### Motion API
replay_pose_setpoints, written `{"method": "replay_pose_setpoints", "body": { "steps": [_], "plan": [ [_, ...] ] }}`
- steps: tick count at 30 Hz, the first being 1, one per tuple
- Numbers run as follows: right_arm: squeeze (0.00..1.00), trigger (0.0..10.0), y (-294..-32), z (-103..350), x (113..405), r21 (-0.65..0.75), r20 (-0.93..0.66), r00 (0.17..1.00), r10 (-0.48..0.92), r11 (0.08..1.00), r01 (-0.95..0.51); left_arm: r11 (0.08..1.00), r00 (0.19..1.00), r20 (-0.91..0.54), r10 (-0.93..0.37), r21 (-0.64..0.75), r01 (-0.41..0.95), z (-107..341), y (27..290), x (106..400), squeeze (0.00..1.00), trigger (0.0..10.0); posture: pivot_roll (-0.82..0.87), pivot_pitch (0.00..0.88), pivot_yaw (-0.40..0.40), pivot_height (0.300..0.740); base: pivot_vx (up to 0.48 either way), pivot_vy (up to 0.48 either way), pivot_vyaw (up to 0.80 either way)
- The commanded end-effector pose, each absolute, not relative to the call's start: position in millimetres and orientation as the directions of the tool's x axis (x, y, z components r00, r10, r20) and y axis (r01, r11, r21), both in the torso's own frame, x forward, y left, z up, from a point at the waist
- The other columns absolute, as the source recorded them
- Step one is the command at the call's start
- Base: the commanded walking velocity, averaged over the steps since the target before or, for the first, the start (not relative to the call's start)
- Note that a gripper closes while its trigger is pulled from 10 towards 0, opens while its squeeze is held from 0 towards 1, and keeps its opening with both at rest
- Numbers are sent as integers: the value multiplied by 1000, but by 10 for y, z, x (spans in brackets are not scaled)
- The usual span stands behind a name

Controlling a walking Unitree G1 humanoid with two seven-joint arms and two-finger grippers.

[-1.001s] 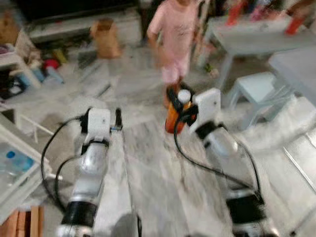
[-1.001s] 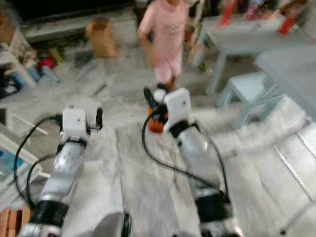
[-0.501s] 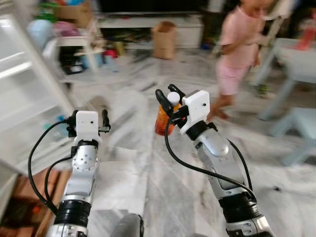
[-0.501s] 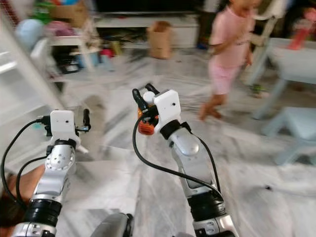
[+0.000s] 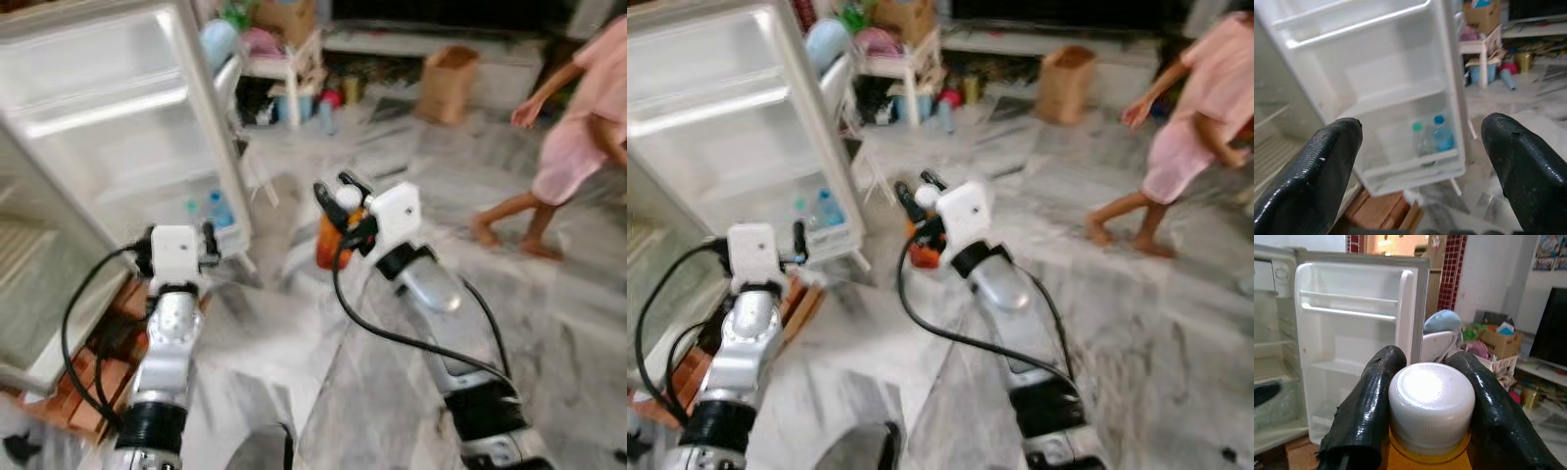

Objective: Restocking fridge

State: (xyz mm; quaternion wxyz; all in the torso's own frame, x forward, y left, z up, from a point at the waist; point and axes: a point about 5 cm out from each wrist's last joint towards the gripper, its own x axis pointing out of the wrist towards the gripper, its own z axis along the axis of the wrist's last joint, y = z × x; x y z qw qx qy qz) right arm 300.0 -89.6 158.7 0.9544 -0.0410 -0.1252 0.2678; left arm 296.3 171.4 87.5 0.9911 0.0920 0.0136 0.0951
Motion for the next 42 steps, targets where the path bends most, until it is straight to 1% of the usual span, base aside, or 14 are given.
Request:
{"method": "replay_pose_setpoints", "body": {
  "steps": [1, 10, 18, 20, 26, 28, 31, 34, 35, 36, 38, 42],
  "plan": [
    [0, 10000, -789, 1662, 2978, -155, 256, 795, 551, 835, -529, 956, 977, 2, 213, 206, -209, 895, 1800, 2965, 0, 10000, 79, 20, 31, 740, 0, 386, 794],
    [0, 10000, -789, 1666, 2987, -156, 260, 794, 550, 835, -528, 955, 975, 17, 221, 201, -220, 903, 1795, 2967, 0, 10000, 79, 19, 29, 740, 0, 27, 794],
    [0, 10000, -796, 1662, 3000, -157, 260, 797, 545, 839, -522, 962, 979, 33, 203, 178, -205, 920, 1773, 2977, 0, 10000, 81, 17, 28, 740, 0, 0, 794],
    [0, 10000, -803, 1657, 2996, -160, 260, 800, 541, 841, -517, 980, 990, 58, 131, 142, -138, 958, 1684, 2968, 0, 10000, 81, 17, 28, 740, 0, 0, 794],
    [0, 10000, -875, 1588, 2993, -171, 245, 821, 515, 857, -486, 986, 995, 51, 87, 137, -94, 939, 1669, 2907, 0, 10000, 82, 18, 28, 740, 0, 0, 794],
    [0, 10000, -972, 1501, 2997, -173, 223, 851, 475, 879, -445, 987, 996, 41, 77, 138, -82, 897, 1732, 2829, 0, 10000, 85, 18, 24, 740, 0, 0, 794],
    [0, 10000, -1040, 1445, 2998, -172, 207, 871, 446, 893, -416, 987, 996, 37, 81, 139, -85, 880, 1767, 2788, 0, 10000, 89, 15, 21, 740, 0, 0, 794],
    [0, 10000, -1214, 1348, 2998, -156, 181, 914, 364, 928, -339, 986, 995, 28, 98, 131, -101, 855, 1821, 2706, 0, 10000, 97, 10, 17, 740, 0, 0, 758],
    [0, 10000, -1306, 1311, 3000, -130, 171, 936, 309, 948, -289, 987, 994, 27, 101, 125, -104, 848, 1828, 2669, 0, 10000, 98, 9, 16, 740, 0, 0, 0],
    [0, 10000, -1306, 1311, 3000, -130, 171, 936, 309, 948, -289, 987, 994, 27, 101, 125, -104, 848, 1828, 2669, 0, 10000, 98, 9, 16, 740, 0, 0, 0],
    [0, 10000, -1371, 1284, 3001, -140, 173, 948, 265, 960, -243, 988, 995, 29, 93, 122, -96, 844, 1804, 2644, 0, 10000, 97, 13, 17, 740, 0, 120, 0],
    [0, 10000, -1385, 1251, 3011, -158, 164, 956, 242, 963, -217, 990, 997, 26, 78, 117, -81, 841, 1761, 2645, 0, 10000, 93, 17, 18, 740, 205, 333, 0]
  ]
}}
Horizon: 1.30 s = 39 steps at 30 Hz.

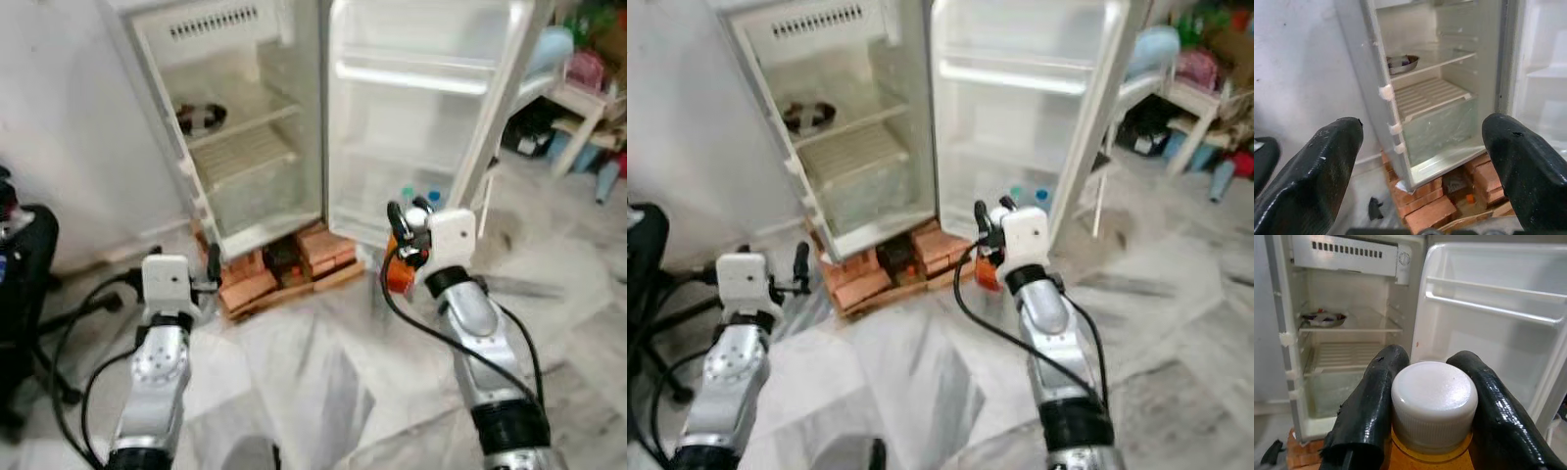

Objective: Restocking fridge

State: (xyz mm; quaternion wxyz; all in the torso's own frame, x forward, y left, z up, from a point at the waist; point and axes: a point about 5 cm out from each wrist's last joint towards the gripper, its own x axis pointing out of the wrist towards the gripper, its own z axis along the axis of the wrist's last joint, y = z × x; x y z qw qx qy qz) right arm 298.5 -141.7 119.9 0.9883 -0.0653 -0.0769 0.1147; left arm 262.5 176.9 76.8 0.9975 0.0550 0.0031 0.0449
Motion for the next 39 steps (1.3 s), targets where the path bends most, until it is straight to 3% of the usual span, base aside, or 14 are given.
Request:
{"method": "replay_pose_setpoints", "body": {
  "steps": [1, 11, 14, 19, 30, 39],
  "plan": [
    [0, 10000, -1370, 1239, 3023, -159, 160, 957, 243, 963, -218, 990, 998, 27, 65, 120, -68, 846, 1742, 2656, 0, 10000, 93, 19, 19, 740, 270, 398, 0],
    [0, 10000, -1319, 1185, 3068, -129, 129, 965, 230, 968, -214, 994, 997, 43, 69, 79, -72, 917, 1728, 2716, 0, 10000, 84, 41, 20, 740, 271, 398, 0],
    [0, 10000, -1318, 1142, 3055, -125, 118, 973, 199, 975, -184, 994, 998, 67, -16, 108, 9, 949, 1679, 2714, 0, 10000, 88, 45, 19, 740, 325, 350, 0],
    [0, 10000, -1304, 1137, 3055, -130, 115, 972, 207, 973, -192, 994, 998, 66, -22, 107, 15, 946, 1680, 2709, 0, 10000, 93, 44, 13, 740, 380, 289, 0],
    [0, 10000, -1361, 1121, 3111, -89, 101, 975, 196, 978, -187, 996, 1000, 13, 1, 91, -2, 827, 1635, 2645, 0, 10000, 109, 28, -19, 740, 348, 0, 0],
    [0, 10000, -1212, 1149, 3183, -78, 110, 962, 249, 967, -241, 997, 999, 42, -26, 79, 23, 901, 1640, 2653, 0, 10000, 138, 15, -30, 740, 210, 36, -711]
  ]
}}
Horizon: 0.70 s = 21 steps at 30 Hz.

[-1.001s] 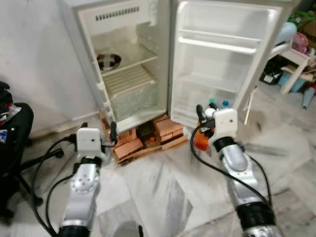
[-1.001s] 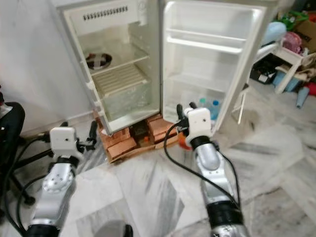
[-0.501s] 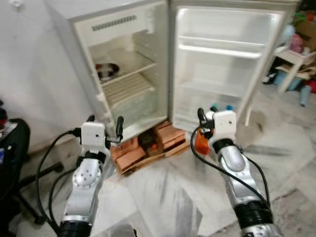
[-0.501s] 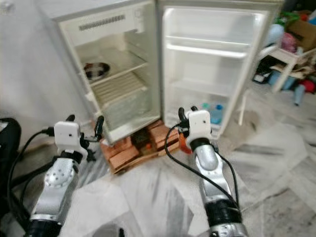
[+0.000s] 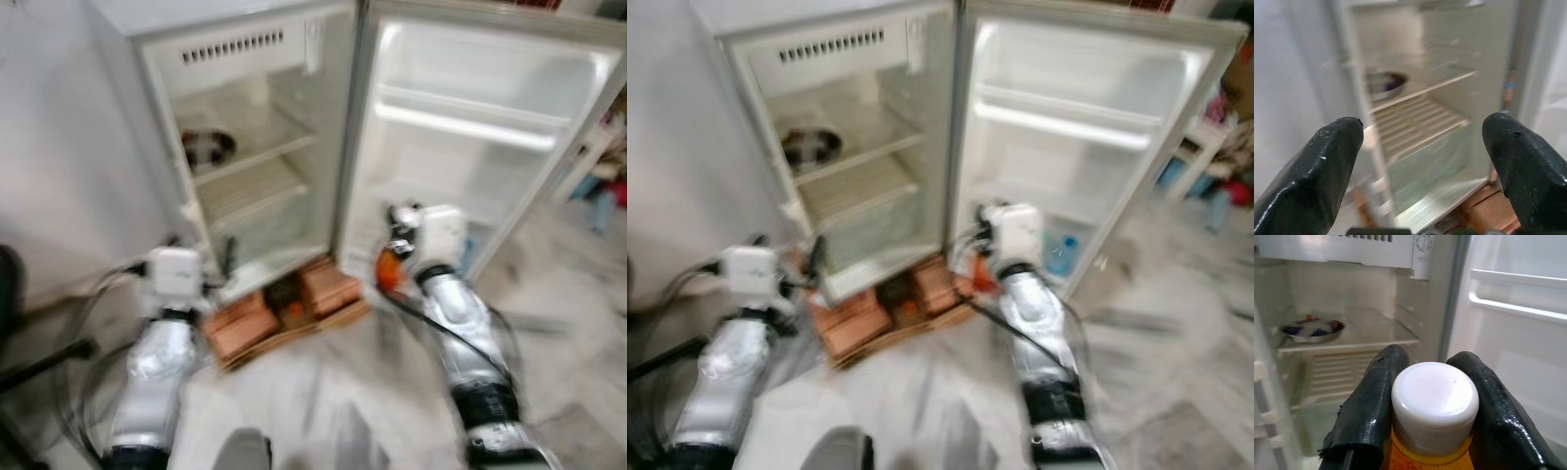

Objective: Restocking fridge

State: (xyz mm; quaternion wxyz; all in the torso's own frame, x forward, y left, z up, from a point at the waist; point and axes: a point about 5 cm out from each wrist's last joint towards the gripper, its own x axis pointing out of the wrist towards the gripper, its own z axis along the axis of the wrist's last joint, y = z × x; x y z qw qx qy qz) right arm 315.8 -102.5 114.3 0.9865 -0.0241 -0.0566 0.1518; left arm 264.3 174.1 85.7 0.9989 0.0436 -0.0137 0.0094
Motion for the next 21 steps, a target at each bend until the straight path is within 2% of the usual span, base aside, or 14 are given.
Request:
{"method": "replay_pose_setpoints", "body": {
  "steps": [1, 16, 18, 21],
  "plan": [
    [0, 10000, -1210, 1151, 3187, -76, 111, 962, 249, 967, -242, 997, 999, 42, -35, 75, 31, 906, 1628, 2653, 0, 10000, 138, 14, -28, 740, 352, 322, 0],
    [0, 10000, -1230, 1198, 3222, -79, 137, 960, 246, 968, -237, 992, 996, 42, -75, 106, 70, 919, 1610, 2712, 0, 10000, 114, 26, -7, 740, 350, 327, 0],
    [0, 10000, -1240, 1193, 3223, -78, 133, 962, 240, 970, -231, 992, 997, 34, -75, 103, 71, 901, 1600, 2694, 0, 10000, 115, 28, -7, 740, 407, 0, -622],
    [0, 10000, -1242, 1188, 3224, -77, 130, 962, 239, 970, -230, 992, 997, 20, -78, 97, 76, 877, 1590, 2680, 0, 10000, 117, 29, -8, 740, 0, 0, -800]
  ]
}}
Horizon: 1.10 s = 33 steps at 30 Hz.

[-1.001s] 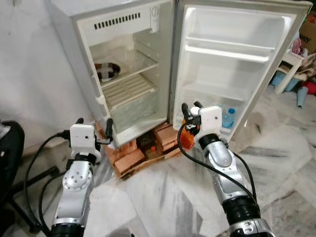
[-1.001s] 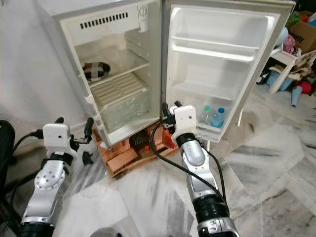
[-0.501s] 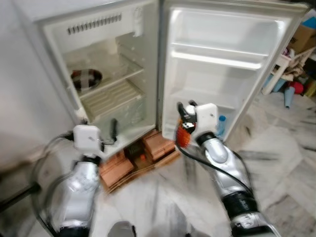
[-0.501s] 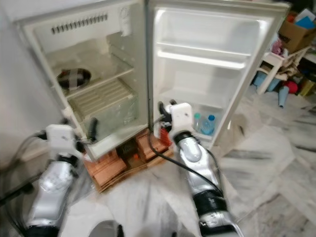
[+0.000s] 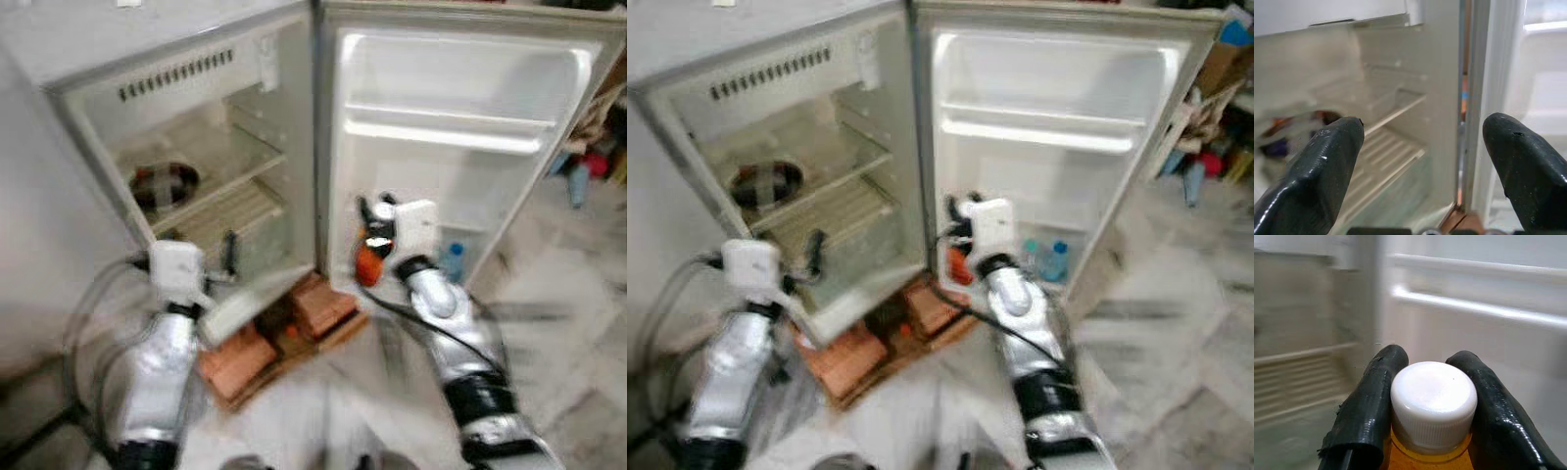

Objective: Restocking fridge

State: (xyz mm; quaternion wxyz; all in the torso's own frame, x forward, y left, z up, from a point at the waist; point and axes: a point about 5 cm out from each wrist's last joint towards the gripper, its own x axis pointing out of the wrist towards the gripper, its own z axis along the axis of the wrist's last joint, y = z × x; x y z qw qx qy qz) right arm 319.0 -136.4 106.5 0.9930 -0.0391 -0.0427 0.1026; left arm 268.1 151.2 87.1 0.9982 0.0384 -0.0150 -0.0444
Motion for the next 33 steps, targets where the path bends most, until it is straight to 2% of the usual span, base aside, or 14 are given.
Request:
{"method": "replay_pose_setpoints", "body": {
  "steps": [1, 14, 22, 33],
  "plan": [
    [0, 10000, -1234, 1186, 3226, -76, 130, 962, 242, 969, -234, 993, 997, 18, -79, 94, 77, 876, 1589, 2679, 0, 10000, 124, 33, -10, 740, 0, 0, -800],
    [0, 10000, -1203, 1205, 3247, -71, 139, 960, 242, 970, -234, 989, 996, 14, -91, 117, 89, 905, 1589, 2693, 0, 10000, 123, 54, 1, 740, 0, 0, -733],
    [0, 10000, -1200, 1198, 3230, -86, 135, 958, 253, 966, -243, 989, 996, 10, -94, 112, 92, 869, 1596, 2628, 0, 10000, 113, 65, -15, 740, 0, 0, 0],
    [0, 10000, -1278, 1118, 3175, -90, 110, 965, 237, 970, -228, 989, 996, 11, -89, 120, 87, 879, 1622, 2592, 0, 10000, 122, 72, -14, 740, 299, 0, 0]
  ]
}}
